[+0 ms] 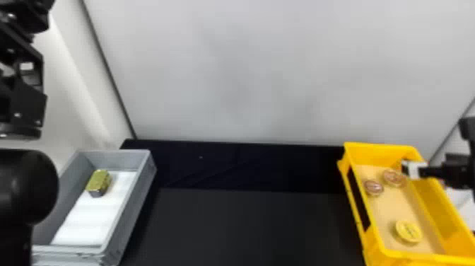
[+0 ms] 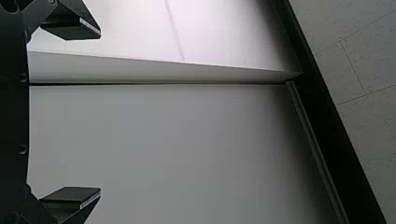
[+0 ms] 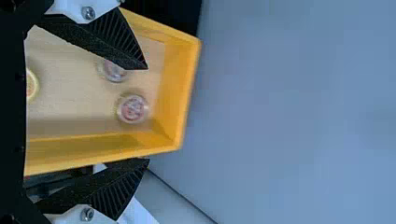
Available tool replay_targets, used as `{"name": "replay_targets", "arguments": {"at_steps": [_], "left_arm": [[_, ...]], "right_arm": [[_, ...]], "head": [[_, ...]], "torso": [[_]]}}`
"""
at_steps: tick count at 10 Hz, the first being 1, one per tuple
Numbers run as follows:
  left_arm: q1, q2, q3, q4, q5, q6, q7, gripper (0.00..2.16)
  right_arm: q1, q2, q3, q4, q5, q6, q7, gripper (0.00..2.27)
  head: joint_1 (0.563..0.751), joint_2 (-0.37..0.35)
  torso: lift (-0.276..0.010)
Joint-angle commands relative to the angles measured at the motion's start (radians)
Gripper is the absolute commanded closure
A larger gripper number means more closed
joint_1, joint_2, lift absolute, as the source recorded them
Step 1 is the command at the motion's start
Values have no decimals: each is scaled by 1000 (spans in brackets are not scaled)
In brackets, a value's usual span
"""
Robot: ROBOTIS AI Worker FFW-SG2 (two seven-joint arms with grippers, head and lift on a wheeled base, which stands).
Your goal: Pick up the round yellow can and place it in the yellow rectangular box
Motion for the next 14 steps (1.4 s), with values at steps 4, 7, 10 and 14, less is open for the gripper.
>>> {"name": "replay_targets", "arguments": {"at_steps": [4,7,10,14], "left_arm": [[3,-1,5,0,-2,-1,0,98],[8,0,8,0,-2,-3,0,98],[9,2,11,0,-2,-4,0,98],[9,5,14,-2,-2,-7,0,99]], "right_arm": [[-32,7,97,-329,-156,-75,-323,93],[-79,5,180,-437,-173,-294,-518,99],[-158,-5,267,-478,-26,-537,-584,108],[-322,-103,327,-492,-3,-635,-617,108]], "head": [[663,54],[663,54],[663,54],[663,54]], "torso": [[-2],[-2],[-2],[-2]]}}
